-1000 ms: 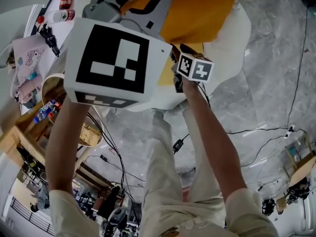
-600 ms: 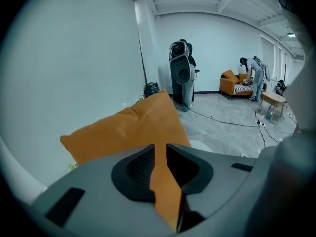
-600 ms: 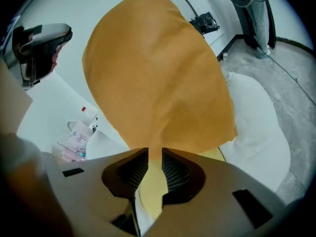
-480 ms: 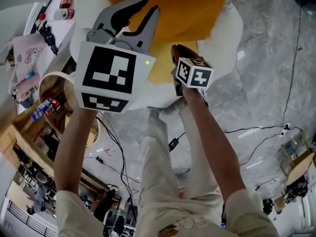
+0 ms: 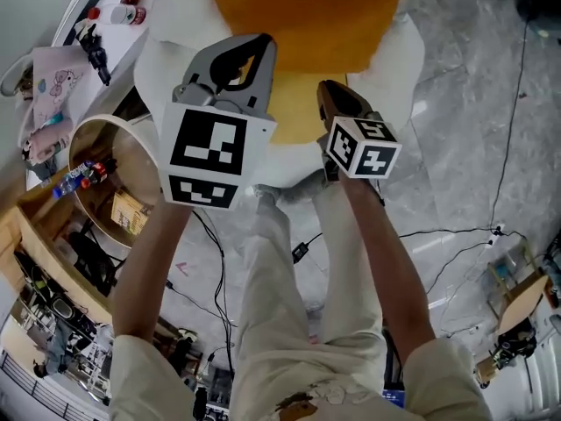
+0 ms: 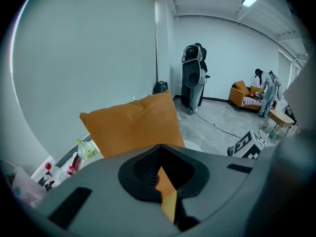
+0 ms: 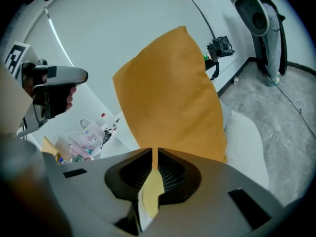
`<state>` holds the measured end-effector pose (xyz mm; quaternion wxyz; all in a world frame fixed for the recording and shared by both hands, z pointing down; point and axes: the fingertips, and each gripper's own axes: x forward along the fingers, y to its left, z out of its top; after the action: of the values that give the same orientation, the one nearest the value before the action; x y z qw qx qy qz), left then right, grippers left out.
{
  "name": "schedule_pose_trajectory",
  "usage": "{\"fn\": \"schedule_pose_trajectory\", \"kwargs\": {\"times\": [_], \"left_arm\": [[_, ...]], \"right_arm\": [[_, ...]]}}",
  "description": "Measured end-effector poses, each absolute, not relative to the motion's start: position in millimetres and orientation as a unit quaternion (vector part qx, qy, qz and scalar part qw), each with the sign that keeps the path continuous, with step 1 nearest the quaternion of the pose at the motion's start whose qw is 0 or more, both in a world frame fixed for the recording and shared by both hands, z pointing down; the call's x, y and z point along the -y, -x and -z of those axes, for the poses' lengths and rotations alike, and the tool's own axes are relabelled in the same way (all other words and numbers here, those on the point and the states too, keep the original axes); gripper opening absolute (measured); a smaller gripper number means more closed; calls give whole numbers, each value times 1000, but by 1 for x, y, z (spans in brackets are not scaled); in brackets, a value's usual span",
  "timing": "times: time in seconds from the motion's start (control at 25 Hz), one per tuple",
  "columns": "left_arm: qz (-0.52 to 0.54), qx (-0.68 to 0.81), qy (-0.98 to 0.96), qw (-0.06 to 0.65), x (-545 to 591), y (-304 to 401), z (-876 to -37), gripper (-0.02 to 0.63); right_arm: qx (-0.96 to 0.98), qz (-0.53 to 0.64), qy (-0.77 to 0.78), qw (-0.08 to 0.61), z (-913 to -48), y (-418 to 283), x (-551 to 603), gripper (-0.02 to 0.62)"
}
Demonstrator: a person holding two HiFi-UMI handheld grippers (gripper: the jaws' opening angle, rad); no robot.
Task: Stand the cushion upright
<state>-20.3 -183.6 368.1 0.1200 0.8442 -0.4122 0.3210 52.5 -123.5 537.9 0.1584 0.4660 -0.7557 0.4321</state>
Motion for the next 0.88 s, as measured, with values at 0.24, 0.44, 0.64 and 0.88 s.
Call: {"fn": "schedule_pose_trajectory", "kwargs": {"times": [0.24,0.44,0.64,0.88], "left_arm": [[-276,459,-828,164,162,34,-342,5],[-259,475,-820,185,135,39,-320,5],[-240,488,-814,203,110,45,-284,5],[-205,512,-803,224,92,52,-234,5]], "right_arm": [[776,-380,-475,166,-476,-57,122,54],[787,-352,-478,165,-424,-57,118,54],[801,-333,-469,165,-368,-47,105,54],[825,-309,-442,170,-304,-34,83,54]]}}
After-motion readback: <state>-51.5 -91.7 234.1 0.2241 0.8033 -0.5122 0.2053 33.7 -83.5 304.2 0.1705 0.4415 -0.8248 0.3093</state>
